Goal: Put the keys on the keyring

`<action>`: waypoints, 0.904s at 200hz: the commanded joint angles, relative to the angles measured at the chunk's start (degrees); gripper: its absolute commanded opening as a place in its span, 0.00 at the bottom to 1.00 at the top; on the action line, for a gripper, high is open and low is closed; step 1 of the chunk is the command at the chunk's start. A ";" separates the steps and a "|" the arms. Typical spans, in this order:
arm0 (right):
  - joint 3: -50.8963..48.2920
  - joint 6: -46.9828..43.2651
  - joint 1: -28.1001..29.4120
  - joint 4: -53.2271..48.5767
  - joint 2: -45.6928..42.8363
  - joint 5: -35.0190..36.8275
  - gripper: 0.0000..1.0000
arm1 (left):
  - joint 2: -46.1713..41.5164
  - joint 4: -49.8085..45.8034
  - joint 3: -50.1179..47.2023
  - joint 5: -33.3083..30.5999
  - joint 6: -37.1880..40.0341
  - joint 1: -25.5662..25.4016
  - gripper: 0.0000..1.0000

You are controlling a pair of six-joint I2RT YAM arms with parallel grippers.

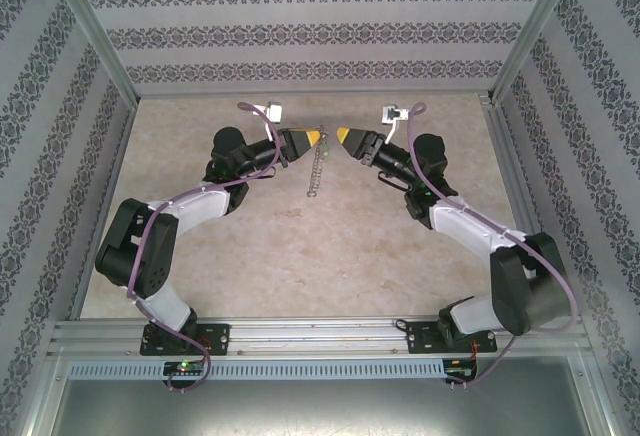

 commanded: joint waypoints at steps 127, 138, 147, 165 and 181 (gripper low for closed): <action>2.30 5.52 2.96 12.40 7.34 0.88 0.38 | -0.43 9.59 -1.11 -1.79 -3.44 -0.68 0.00; 1.73 5.10 2.91 12.20 6.72 1.28 0.38 | -0.43 9.59 -1.11 -1.70 -3.48 -0.75 0.00; 1.08 4.61 2.87 11.85 5.92 1.88 0.38 | -0.43 9.58 -1.11 -1.74 -3.49 -0.71 0.00; -0.18 3.59 2.87 11.22 4.16 3.08 0.38 | -0.34 9.67 -1.11 -1.76 -3.45 -0.68 0.00; -0.32 3.09 2.83 10.92 3.25 3.06 0.38 | -0.30 9.66 -1.02 -1.77 -3.46 -0.68 0.00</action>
